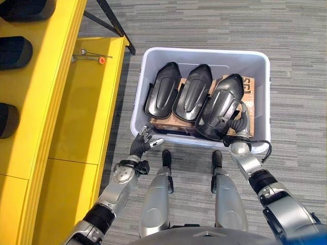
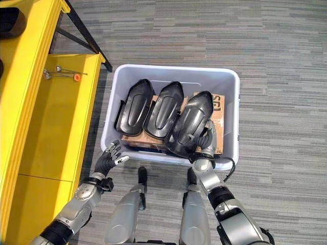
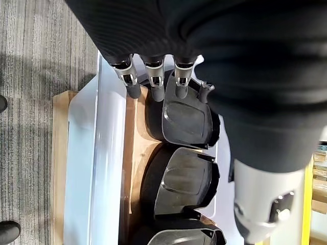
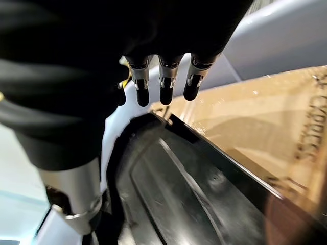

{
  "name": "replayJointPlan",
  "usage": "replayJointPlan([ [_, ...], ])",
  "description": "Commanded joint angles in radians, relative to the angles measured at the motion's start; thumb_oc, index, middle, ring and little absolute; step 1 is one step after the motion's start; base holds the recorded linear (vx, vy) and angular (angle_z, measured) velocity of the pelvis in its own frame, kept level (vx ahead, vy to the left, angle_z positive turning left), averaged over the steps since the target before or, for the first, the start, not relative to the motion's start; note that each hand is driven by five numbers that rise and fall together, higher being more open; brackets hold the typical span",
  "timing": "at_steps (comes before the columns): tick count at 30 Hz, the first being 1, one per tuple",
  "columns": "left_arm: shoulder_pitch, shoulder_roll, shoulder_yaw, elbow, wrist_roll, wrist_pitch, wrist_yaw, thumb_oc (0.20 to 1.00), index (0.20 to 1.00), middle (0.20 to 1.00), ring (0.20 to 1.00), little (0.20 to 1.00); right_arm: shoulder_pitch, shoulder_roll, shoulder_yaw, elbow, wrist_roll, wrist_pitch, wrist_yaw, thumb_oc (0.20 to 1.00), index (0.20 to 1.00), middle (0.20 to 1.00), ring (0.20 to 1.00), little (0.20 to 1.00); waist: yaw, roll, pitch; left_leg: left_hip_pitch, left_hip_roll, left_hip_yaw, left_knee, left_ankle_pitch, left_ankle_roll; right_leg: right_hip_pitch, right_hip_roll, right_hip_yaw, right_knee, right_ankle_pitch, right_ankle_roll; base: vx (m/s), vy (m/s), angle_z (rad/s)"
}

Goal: Move parts from the plastic box to the shelf.

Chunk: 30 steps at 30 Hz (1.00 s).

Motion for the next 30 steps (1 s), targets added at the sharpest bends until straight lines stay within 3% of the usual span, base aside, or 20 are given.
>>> replayJointPlan([
  [1,0.024,0.038,-0.028,-0.064,0.014,-0.053,0.008,1.0,1.0,1.0,1.0,1.0,-0.025,0.0,0.004,-0.023,0.022,-0.025,0.0,1.0,1.0,1.0,1.0,1.0,0.003,-0.007,-0.023,-0.038,0.006,0.002,0.132,-0.106,-0.002,-0.061,-0.081,0.014,0.089,0.007,0.056,0.0,0.0,0.0],
  [11,0.011,0.048,-0.043,-0.057,0.004,-0.053,0.007,1.0,1.0,1.0,1.0,1.0,-0.085,0.024,-0.003,0.179,0.124,-0.034,0.013,1.0,1.0,1.0,1.0,1.0,0.016,0.004,-0.017,-0.046,-0.001,0.004,0.131,-0.104,-0.002,-0.063,-0.082,0.011,0.086,0.01,0.057,0.0,0.0,0.0],
  [30,0.015,0.04,-0.036,-0.053,0.014,-0.054,0.021,1.0,1.0,1.0,1.0,1.0,-0.015,-0.022,-0.081,-0.019,0.017,-0.02,-0.122,1.0,1.0,1.0,1.0,1.0,-0.003,0.003,-0.005,-0.08,0.0,0.01,0.166,-0.118,0.004,-0.089,-0.084,0.025,0.097,0.013,0.058,0.0,0.0,0.0],
])
